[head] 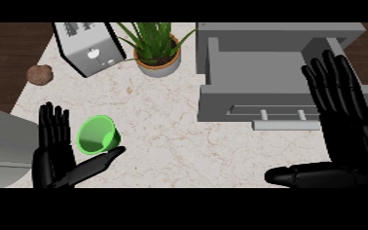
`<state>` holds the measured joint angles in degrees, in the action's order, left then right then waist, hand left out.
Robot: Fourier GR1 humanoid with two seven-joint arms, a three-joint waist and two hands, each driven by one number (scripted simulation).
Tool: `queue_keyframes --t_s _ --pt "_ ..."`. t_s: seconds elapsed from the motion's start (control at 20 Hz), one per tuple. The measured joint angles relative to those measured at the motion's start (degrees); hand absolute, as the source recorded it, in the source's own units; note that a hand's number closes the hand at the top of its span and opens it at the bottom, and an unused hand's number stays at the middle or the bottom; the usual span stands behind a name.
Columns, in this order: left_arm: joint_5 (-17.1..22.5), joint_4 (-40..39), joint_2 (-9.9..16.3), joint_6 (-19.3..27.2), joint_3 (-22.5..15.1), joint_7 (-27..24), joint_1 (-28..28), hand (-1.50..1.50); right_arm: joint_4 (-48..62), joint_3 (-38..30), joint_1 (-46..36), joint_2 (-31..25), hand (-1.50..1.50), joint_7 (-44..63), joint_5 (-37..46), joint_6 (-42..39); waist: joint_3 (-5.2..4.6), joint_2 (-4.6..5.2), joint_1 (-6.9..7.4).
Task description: Pick up the cup, place it into the drawer and close the drawer
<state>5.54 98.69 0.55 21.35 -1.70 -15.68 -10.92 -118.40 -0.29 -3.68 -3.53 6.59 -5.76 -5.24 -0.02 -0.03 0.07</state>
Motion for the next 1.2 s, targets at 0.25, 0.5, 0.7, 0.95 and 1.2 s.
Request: queue_keyframes --t_s 0.25,0.5,0.7,0.95,1.2 --pt "2.4 -5.0 0.5 -2.8 3.0 -3.8 -0.5 -1.50 -0.1 -0.8 -0.1 -0.5 -1.50 0.1 -1.0 -0.8 0.02 0.02 -0.02" --pt "3.9 -11.8 0.7 -5.3 5.3 -8.2 0.7 -1.50 0.2 -1.9 -0.9 -1.0 -1.50 0.8 -1.4 -0.9 0.00 0.01 -0.02" --pt "4.8 -16.1 1.4 -7.1 6.8 -9.5 2.0 -1.50 1.3 -2.6 -2.9 -1.3 -1.50 1.6 -1.9 -0.9 0.02 0.02 0.00" --pt "6.0 -21.9 0.5 -6.5 7.1 -14.0 3.8 -1.50 1.4 -1.8 -3.1 -0.7 -1.50 1.3 -1.3 -0.5 0.01 0.02 -0.04" --pt "7.1 -28.2 0.8 -7.9 9.6 -17.8 6.6 -1.50 -0.2 -1.4 -2.5 -0.8 -1.50 2.6 -1.3 -0.6 0.01 0.01 -0.09"
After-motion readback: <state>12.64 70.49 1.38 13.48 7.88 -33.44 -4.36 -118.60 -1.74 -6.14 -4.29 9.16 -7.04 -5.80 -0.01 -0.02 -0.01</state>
